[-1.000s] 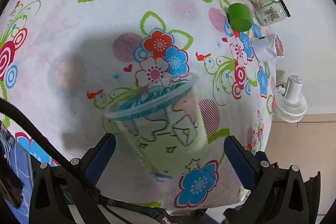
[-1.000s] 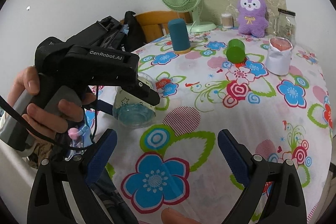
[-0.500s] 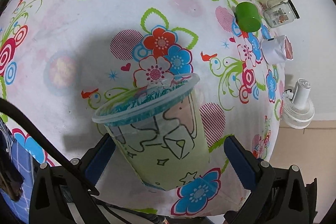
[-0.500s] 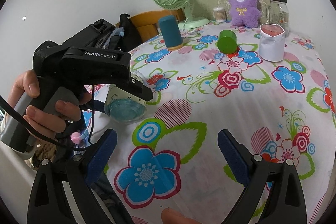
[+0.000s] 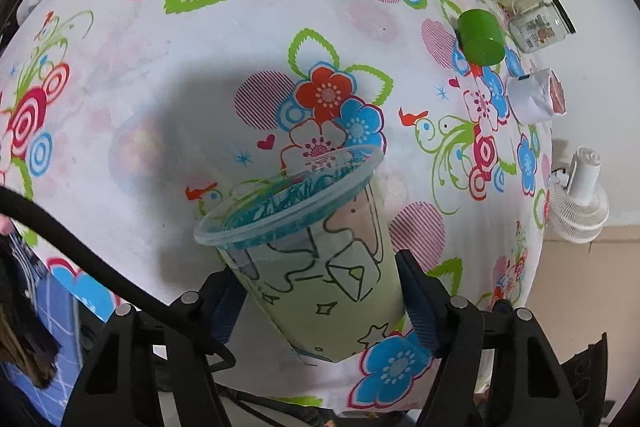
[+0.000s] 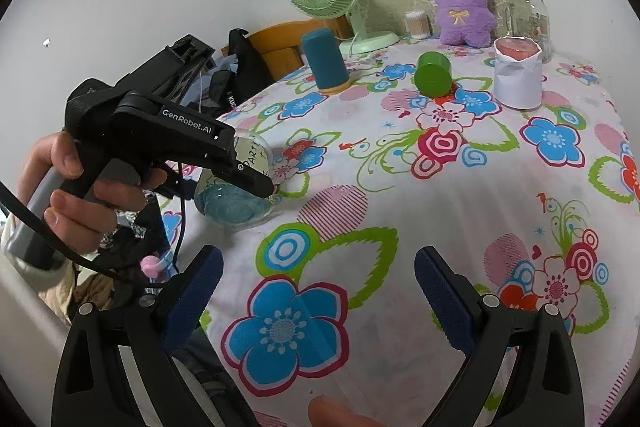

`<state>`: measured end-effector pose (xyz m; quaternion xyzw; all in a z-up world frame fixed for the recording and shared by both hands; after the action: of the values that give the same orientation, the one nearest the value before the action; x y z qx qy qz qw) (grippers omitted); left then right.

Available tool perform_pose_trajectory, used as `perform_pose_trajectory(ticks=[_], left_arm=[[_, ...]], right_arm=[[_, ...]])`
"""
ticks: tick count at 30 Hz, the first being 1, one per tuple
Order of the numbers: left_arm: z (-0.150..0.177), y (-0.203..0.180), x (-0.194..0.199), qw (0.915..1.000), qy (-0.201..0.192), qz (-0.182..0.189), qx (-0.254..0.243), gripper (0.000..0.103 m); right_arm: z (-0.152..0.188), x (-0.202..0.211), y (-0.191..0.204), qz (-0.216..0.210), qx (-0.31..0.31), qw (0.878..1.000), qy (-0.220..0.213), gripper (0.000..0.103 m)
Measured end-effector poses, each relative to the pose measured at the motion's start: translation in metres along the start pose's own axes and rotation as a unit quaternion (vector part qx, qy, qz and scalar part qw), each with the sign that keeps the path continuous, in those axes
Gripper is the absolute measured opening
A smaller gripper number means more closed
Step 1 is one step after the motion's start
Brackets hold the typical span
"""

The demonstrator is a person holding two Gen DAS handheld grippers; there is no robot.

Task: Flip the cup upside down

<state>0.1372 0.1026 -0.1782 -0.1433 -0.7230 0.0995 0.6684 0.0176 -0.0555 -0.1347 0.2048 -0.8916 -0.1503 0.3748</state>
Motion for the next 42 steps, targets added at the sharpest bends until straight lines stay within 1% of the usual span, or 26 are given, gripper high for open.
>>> perform_pose_trajectory(ticks=[2, 4, 7, 8, 11, 14, 15, 16, 18, 19, 21, 24, 26, 27, 28, 29, 32, 33, 35, 36, 37, 40, 42], left_arm=[[-0.001, 0.002, 0.002, 0.9998, 0.005, -0.010, -0.017, 0.072], [-0.003, 0.004, 0.005, 0.9987, 0.019, -0.024, -0.041, 0.072], [-0.007, 0.007, 0.012, 0.9942, 0.039, -0.053, -0.085, 0.072], [-0.009, 0.008, 0.016, 0.9915, 0.046, -0.066, -0.102, 0.072], [-0.011, 0.013, 0.026, 0.9800, 0.072, -0.104, -0.153, 0.072], [-0.011, 0.015, 0.035, 0.9647, 0.108, -0.135, -0.199, 0.072], [-0.011, 0.015, 0.039, 0.9550, 0.126, -0.151, -0.222, 0.072], [-0.010, 0.015, 0.041, 0.9470, 0.140, -0.163, -0.239, 0.072], [-0.007, 0.014, 0.042, 0.9283, 0.178, -0.180, -0.272, 0.072], [-0.004, 0.014, 0.041, 0.9163, 0.205, -0.189, -0.288, 0.072], [-0.001, 0.018, 0.040, 0.8954, 0.252, -0.206, -0.304, 0.072], [0.002, 0.020, 0.040, 0.8672, 0.303, -0.231, -0.321, 0.072], [0.002, 0.022, 0.042, 0.8560, 0.321, -0.248, -0.320, 0.072], [0.000, 0.022, 0.043, 0.8473, 0.331, -0.260, -0.324, 0.072], [-0.001, 0.020, 0.043, 0.8424, 0.336, -0.266, -0.327, 0.072], [-0.003, 0.018, 0.043, 0.8337, 0.342, -0.276, -0.334, 0.072], [0.001, 0.015, 0.036, 0.8117, 0.364, -0.295, -0.348, 0.071], [0.002, 0.016, 0.032, 0.7977, 0.378, -0.307, -0.356, 0.071], [0.005, 0.012, 0.023, 0.7804, 0.391, -0.322, -0.366, 0.070], [0.008, 0.010, 0.018, 0.7731, 0.396, -0.328, -0.372, 0.070], [0.010, 0.008, 0.015, 0.7686, 0.398, -0.329, -0.377, 0.069], [0.011, 0.001, 0.007, 0.7591, 0.400, -0.331, -0.392, 0.069], [0.010, 0.000, 0.006, 0.7580, 0.398, -0.331, -0.396, 0.069]], right_arm=[[0.001, 0.000, 0.002, -0.004, 0.001, 1.000, 0.000, 0.098], [0.002, -0.001, 0.006, -0.012, 0.000, 1.000, -0.001, 0.098], [0.003, -0.004, 0.011, -0.024, -0.002, 1.000, 0.001, 0.098], [0.004, -0.005, 0.013, -0.028, -0.003, 1.000, 0.001, 0.098], [0.006, -0.007, 0.020, -0.040, -0.001, 0.999, 0.002, 0.098], [0.008, -0.010, 0.026, -0.048, -0.001, 0.999, 0.002, 0.098], [0.008, -0.011, 0.028, -0.052, -0.002, 0.999, 0.002, 0.098], [0.008, -0.012, 0.031, -0.055, -0.002, 0.998, 0.001, 0.098], [0.008, -0.013, 0.034, -0.062, -0.004, 0.998, 0.000, 0.098], [0.009, -0.013, 0.037, -0.068, -0.004, 0.998, -0.001, 0.098], [0.011, -0.012, 0.042, -0.076, -0.001, 0.997, -0.002, 0.098], [0.015, -0.012, 0.050, -0.082, 0.007, 0.997, -0.006, 0.098], [0.018, -0.013, 0.054, -0.086, 0.010, 0.996, -0.009, 0.098], [0.020, -0.014, 0.055, -0.088, 0.009, 0.996, -0.010, 0.098], [0.022, -0.016, 0.056, -0.087, 0.008, 0.996, -0.012, 0.098], [0.023, -0.017, 0.056, -0.085, 0.007, 0.996, -0.013, 0.098], [0.026, -0.020, 0.054, -0.080, -0.001, 0.997, -0.017, 0.098], [0.026, -0.021, 0.053, -0.079, -0.006, 0.997, -0.019, 0.098], [0.027, -0.021, 0.050, -0.079, -0.017, 0.997, -0.022, 0.098], [0.028, -0.020, 0.049, -0.080, -0.023, 0.996, -0.025, 0.098], [0.028, -0.018, 0.047, -0.081, -0.028, 0.996, -0.028, 0.098], [0.028, -0.015, 0.042, -0.084, -0.036, 0.995, -0.031, 0.098], [0.028, -0.015, 0.039, -0.084, -0.039, 0.995, -0.030, 0.098]])
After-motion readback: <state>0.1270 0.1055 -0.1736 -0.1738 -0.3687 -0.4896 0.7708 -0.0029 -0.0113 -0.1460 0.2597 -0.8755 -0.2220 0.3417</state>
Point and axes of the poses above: each gripper's, at about its wrist camera, not at the fingertips, and x roughly against the way its jaws point, y to its left, z to its underside, the point moved 6 cm from there along -x, roughly the way its jaws point, and after that the axes turned 7 degrees about -x, right-handed, at the moved point
